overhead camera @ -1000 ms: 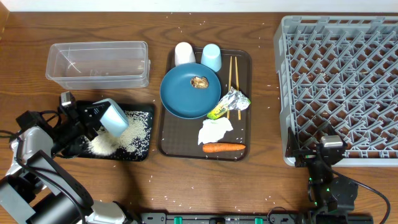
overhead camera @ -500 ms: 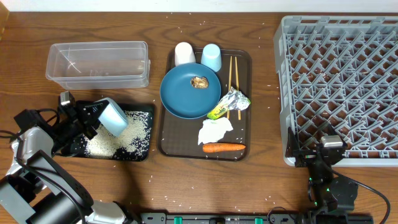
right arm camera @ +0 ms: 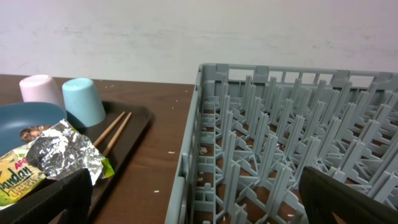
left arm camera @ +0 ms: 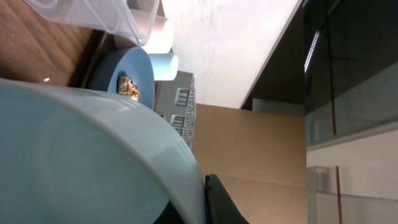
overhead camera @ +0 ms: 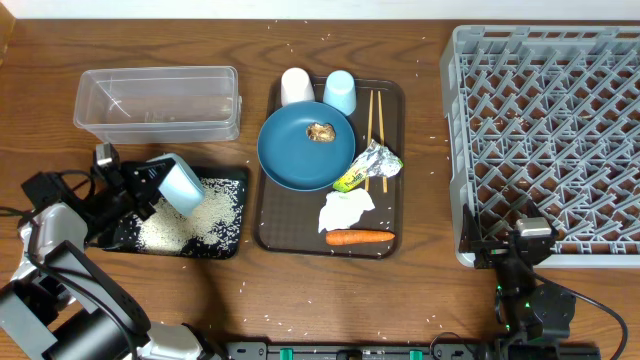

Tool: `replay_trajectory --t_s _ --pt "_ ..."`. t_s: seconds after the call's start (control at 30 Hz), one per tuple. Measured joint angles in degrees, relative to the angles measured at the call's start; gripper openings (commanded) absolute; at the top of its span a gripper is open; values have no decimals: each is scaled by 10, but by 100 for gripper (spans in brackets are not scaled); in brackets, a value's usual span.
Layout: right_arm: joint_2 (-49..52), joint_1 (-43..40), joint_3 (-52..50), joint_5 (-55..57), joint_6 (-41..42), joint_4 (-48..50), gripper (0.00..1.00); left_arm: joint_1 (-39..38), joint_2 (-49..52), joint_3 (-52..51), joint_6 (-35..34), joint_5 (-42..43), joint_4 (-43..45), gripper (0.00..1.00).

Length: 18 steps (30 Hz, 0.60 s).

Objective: Sort waste into correct bins and load items into the dishwasher rack
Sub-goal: 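Tilt the bowl with the left gripper to pour rice onto black tray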

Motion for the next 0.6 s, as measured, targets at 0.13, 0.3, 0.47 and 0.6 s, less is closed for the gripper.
replay_trajectory --t_s 0.13,0.3,0.47,0.6 --pt "0 0 0 0 0 0 99 0 0 0 1 -4 18 6" --pt "0 0 0 0 0 0 99 -3 0 0 -5 -4 8 6" --pt "0 0 0 0 0 0 99 -3 0 0 -8 -19 26 6" --pt "0 0 0 0 0 0 99 -5 0 0 -10 -26 2 6"
